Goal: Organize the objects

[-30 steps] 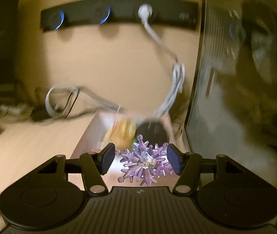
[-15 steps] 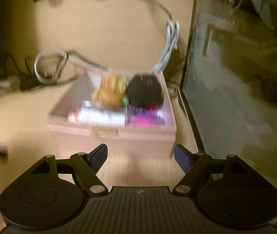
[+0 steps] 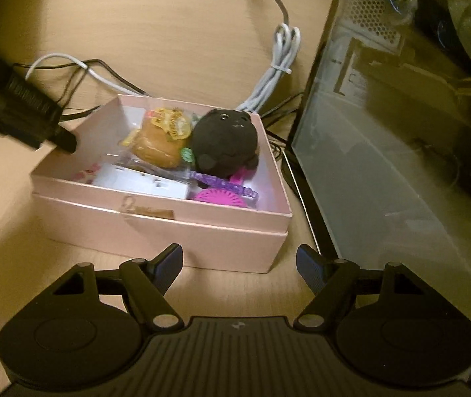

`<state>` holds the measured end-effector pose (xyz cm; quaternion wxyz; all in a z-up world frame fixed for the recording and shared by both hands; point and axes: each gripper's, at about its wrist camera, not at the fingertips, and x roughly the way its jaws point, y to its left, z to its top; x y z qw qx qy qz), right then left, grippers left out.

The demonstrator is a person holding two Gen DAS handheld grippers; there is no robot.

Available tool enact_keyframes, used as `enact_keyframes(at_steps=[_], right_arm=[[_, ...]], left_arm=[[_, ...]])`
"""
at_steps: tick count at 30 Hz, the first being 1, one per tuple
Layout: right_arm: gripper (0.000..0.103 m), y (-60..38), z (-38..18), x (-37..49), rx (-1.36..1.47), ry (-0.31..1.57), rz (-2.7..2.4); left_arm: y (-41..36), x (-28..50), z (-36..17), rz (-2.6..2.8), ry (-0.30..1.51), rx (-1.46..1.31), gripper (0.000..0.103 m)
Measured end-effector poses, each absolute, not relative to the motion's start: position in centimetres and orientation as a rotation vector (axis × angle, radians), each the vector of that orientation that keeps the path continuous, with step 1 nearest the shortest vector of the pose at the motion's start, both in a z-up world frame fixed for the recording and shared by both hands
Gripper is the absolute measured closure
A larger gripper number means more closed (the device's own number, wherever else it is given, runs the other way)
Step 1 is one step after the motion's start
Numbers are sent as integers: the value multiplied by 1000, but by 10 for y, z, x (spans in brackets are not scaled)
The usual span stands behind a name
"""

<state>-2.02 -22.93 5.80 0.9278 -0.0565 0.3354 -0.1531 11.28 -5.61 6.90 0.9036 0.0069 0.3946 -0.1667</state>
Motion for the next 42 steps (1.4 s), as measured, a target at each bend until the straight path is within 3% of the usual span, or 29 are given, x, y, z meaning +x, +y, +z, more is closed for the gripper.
enact_keyframes(at_steps=[7,9,12,25,33,42], right_arm=[[27,-214,64,6,-92,685,-291],[27,-204,67,18,-95,680,-271],[27,-192,71,36,-93,669,-253],[24,-174,77,48,-53,702,-196],[1,-169,71,-17,22,757,-240],[0,-153,49,-56,32,845,-253]], left_arm=[[-15,124,66,-297,784,-2,22],[2,136,63,-273,789,-22,11],[18,154,61,-258,784,-28,4],[34,178,63,-243,762,30,3],[65,95,96,-224,582,6,3],[65,6,59,-326,751,-39,3]])
